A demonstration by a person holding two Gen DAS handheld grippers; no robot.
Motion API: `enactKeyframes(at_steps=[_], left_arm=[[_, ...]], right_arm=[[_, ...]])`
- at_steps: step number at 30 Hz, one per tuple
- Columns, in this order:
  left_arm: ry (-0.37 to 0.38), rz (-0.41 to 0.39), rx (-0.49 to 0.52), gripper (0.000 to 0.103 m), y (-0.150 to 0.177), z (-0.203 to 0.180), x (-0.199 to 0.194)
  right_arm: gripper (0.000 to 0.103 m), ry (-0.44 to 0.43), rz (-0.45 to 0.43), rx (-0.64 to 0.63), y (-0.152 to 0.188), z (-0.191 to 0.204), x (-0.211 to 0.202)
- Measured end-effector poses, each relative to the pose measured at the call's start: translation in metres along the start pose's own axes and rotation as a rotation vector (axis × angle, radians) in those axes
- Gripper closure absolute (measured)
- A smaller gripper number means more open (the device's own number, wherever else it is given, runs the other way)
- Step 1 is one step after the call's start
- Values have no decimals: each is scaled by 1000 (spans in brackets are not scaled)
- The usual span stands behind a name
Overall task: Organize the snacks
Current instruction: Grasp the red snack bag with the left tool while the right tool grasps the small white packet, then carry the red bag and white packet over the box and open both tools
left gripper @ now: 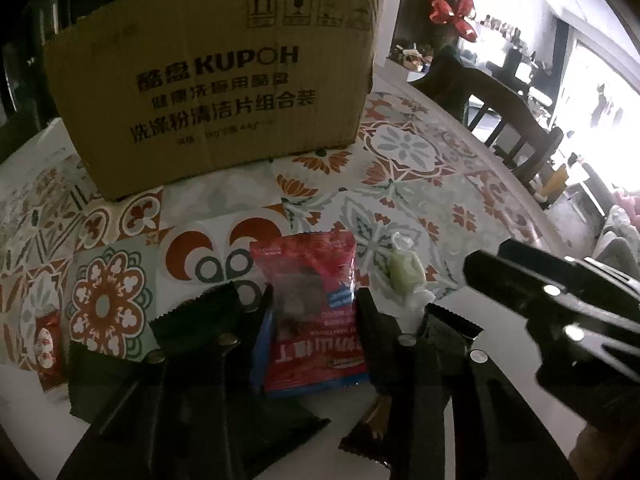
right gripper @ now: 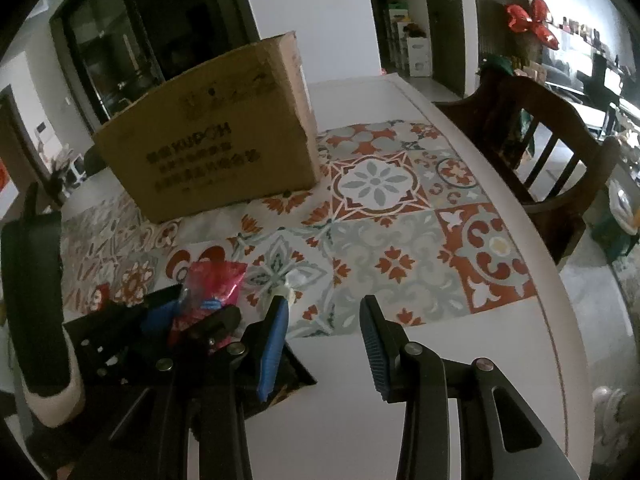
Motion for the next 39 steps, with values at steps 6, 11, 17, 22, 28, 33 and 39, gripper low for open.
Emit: enactKeyframes(at_steps=[6,11,17,22,28,33,39], left_arm=[[7,-16,-17,67,-3,11,-13],[-14,-27,-12,67,-6,21,-22],[-21,-35,5,67,-8,26,-24],[-21,-46,17,67,-8,28,-25],[-5,-51,16,67,-9,31,-26],[4,-61,14,67,-10,33,-27],[12,-80,4,67,-12,40,-38]], right_arm=[[64,-24,7,-13,-1,10,7],[64,-22,20,-20,-2,15,15],[65,-10,37,-45,0,25,26],[71,-9,46,-41,0,29,33],[80,11,58,-58,1,33,41],[84,31,65,-60,2,33,46],[84,34,59,-56,0,37,42]])
Point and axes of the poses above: each gripper's, at about its wrist camera, not at the fingertips, and x roughly the way its jaws point, z to its left, y to its underside, the point moved 2 cm from there along x, roughly the way its jaws point, and after that the axes turned 5 degrees about -y, right-handed, at the moved point
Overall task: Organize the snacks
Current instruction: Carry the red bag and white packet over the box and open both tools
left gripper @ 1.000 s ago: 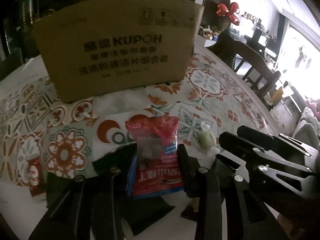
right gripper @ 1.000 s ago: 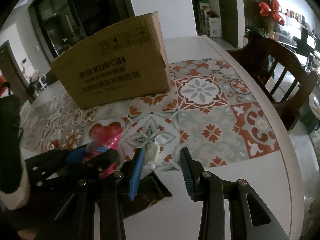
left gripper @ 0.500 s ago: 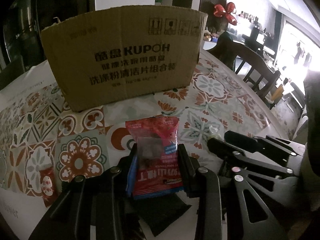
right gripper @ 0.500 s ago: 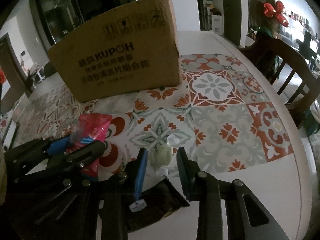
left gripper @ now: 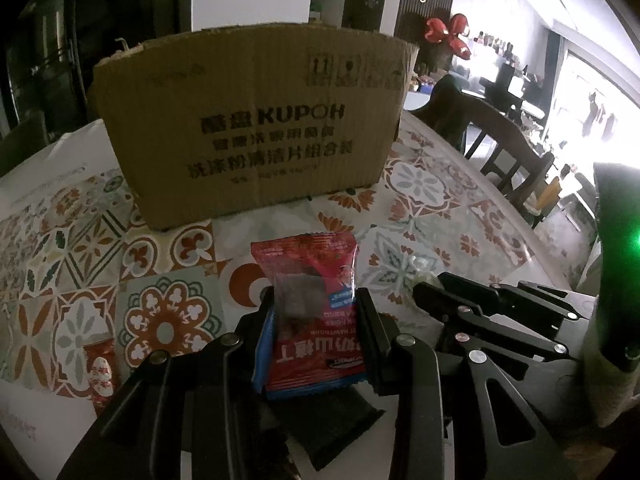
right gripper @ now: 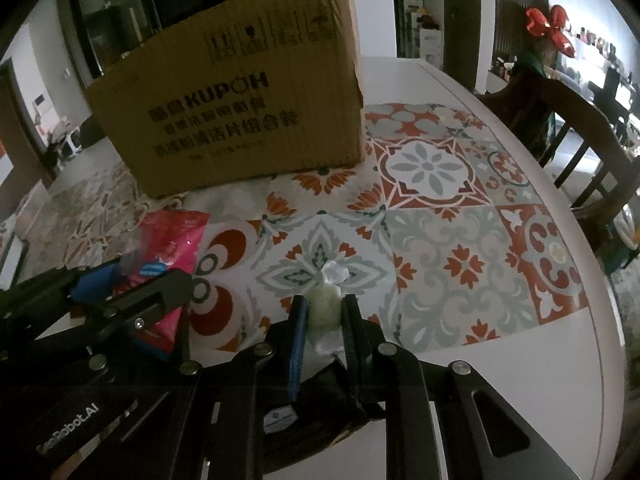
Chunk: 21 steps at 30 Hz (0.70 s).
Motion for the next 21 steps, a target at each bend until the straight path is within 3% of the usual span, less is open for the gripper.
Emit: enactKeyframes(at_steps=[21], left_arm=[[17,-224,4,67,-49,16,-91]], right_arm=[[84,-50,-269,-66,-49,43,-93]])
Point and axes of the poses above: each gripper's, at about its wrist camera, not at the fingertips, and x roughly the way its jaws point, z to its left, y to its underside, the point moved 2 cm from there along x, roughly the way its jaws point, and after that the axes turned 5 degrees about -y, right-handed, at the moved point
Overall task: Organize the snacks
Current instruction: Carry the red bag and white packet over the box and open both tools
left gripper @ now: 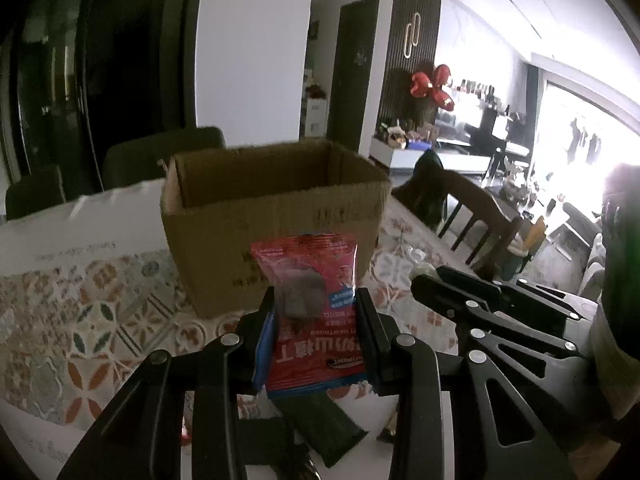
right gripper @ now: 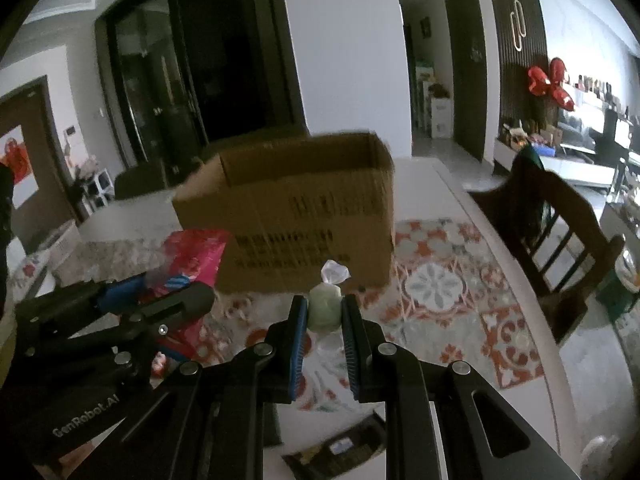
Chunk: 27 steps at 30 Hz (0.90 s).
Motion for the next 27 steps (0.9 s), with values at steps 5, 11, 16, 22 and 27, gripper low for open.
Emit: enactKeyframes(at_steps=[5,11,16,22,27], left_arm=[[-19,-53,4,67,-18,7,-10],[-48,-111,15,67,-41,17,-18],[-75,-155,32,67,-61,21,-22],[-93,-163,35,67,-84,29,-11],[-81,-138,26,67,-100,37,8]], right_arm=[[84,-11,-65,-9,-21,7,-10],[84,-21,-124,-30,-46,11,-14],[84,-46,-153,-52,-68,17,-12],[84,-74,-171,-71,-95,20,0],[84,-84,-174,-86,-112,21,11]])
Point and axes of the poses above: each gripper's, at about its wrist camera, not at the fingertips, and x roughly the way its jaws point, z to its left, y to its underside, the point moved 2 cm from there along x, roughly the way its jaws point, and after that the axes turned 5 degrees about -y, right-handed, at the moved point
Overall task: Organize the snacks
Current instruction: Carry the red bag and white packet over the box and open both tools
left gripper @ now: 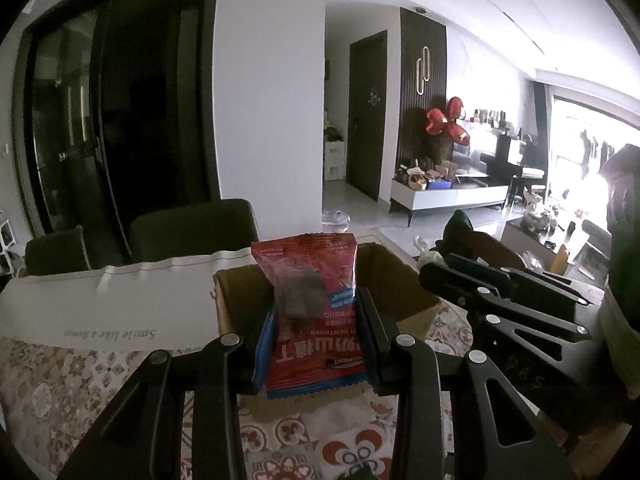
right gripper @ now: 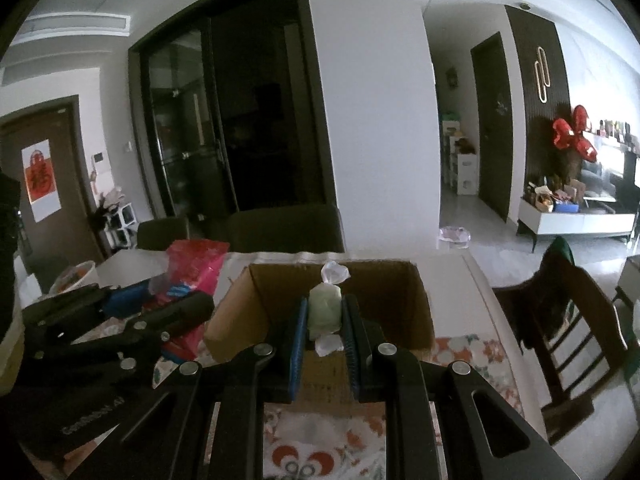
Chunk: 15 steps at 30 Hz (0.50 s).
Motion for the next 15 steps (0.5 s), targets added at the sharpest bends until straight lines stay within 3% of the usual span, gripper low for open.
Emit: enactKeyframes(at_steps=[15], left_arm=[[31,143,-10,66,-16,10,70]], right_arm=[[84,7,93,2,-15,-26,64]])
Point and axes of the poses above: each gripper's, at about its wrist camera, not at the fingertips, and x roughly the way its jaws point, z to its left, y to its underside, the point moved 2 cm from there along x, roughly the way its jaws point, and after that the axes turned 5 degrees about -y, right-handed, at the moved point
